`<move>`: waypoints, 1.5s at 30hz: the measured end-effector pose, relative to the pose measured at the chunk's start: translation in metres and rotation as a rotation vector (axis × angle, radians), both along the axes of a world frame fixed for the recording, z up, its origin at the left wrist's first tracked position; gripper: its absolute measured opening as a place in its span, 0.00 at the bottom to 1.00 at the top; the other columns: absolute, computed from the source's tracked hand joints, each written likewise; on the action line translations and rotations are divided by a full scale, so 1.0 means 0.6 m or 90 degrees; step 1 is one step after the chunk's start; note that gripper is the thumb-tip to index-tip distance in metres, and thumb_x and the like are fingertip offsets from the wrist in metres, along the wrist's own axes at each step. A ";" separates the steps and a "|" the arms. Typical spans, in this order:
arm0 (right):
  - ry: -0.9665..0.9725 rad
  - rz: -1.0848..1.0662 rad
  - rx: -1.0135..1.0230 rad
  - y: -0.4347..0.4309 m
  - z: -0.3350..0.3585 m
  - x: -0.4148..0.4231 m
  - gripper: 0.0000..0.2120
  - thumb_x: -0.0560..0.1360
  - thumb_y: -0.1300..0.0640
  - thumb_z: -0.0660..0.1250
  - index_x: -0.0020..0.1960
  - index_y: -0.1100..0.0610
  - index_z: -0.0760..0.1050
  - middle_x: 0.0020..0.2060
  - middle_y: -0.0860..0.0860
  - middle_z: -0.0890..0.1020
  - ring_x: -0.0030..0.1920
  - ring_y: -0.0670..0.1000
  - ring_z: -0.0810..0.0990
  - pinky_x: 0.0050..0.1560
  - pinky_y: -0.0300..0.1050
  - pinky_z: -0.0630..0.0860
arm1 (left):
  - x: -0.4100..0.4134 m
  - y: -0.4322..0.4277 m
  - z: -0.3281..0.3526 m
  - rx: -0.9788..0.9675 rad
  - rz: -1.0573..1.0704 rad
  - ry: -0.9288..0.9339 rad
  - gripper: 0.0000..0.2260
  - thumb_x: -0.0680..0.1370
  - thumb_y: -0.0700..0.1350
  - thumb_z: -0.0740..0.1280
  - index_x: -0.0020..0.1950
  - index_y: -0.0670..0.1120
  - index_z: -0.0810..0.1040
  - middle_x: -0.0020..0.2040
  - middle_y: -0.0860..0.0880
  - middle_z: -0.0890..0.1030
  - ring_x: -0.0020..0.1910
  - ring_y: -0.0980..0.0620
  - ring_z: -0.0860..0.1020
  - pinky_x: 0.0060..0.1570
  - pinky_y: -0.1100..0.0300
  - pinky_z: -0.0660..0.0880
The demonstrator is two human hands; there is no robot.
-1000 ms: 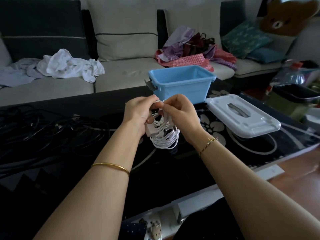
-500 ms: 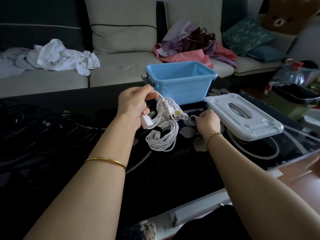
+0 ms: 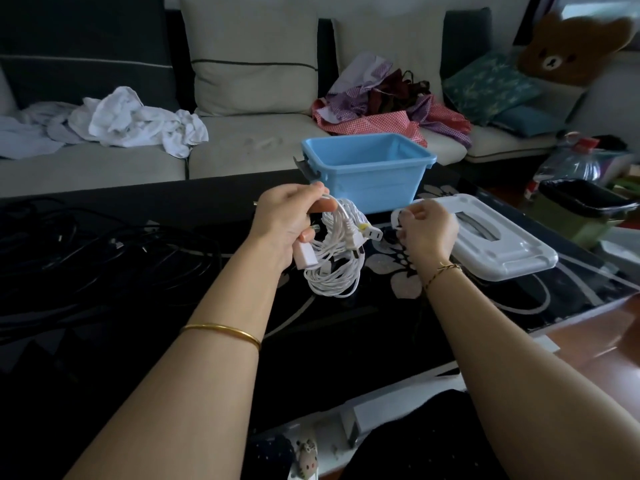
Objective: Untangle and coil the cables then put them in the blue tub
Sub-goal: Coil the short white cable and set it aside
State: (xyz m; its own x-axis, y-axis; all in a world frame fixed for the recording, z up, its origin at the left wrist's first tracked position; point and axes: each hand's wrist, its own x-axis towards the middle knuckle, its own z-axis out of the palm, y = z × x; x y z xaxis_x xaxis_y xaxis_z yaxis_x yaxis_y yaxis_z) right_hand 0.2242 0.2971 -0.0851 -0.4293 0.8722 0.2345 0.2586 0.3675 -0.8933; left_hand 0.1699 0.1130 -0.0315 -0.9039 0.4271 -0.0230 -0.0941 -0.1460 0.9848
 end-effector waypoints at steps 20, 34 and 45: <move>-0.108 0.679 -0.062 -0.276 0.114 -0.044 0.14 0.76 0.57 0.67 0.33 0.59 0.75 0.21 0.46 0.71 0.22 0.41 0.67 0.26 0.33 0.66 | -0.007 -0.228 0.032 -0.059 -0.100 0.103 0.08 0.80 0.42 0.63 0.47 0.39 0.79 0.26 0.53 0.73 0.18 0.61 0.59 0.18 0.69 0.58; -0.087 0.718 -0.059 -0.274 0.103 -0.052 0.09 0.72 0.61 0.72 0.35 0.62 0.76 0.29 0.55 0.73 0.29 0.48 0.69 0.31 0.36 0.70 | -0.013 -0.232 0.021 -0.068 -0.063 0.108 0.09 0.80 0.42 0.64 0.47 0.38 0.79 0.22 0.54 0.67 0.21 0.59 0.61 0.19 0.68 0.59; -0.085 0.717 -0.104 -0.275 0.101 -0.054 0.14 0.71 0.63 0.73 0.31 0.62 0.72 0.21 0.47 0.69 0.21 0.42 0.67 0.25 0.33 0.67 | -0.011 -0.232 0.025 -0.053 -0.074 0.084 0.09 0.80 0.43 0.63 0.46 0.39 0.79 0.23 0.54 0.65 0.21 0.60 0.60 0.19 0.69 0.59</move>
State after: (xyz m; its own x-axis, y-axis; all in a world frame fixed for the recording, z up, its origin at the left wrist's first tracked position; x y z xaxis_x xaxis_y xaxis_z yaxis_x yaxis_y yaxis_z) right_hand 0.1919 0.1320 -0.0247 -0.9988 -0.0073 0.0479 -0.0476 0.3321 -0.9421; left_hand 0.1632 -0.0261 -0.0168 -0.8458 0.5308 0.0526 0.0249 -0.0594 0.9979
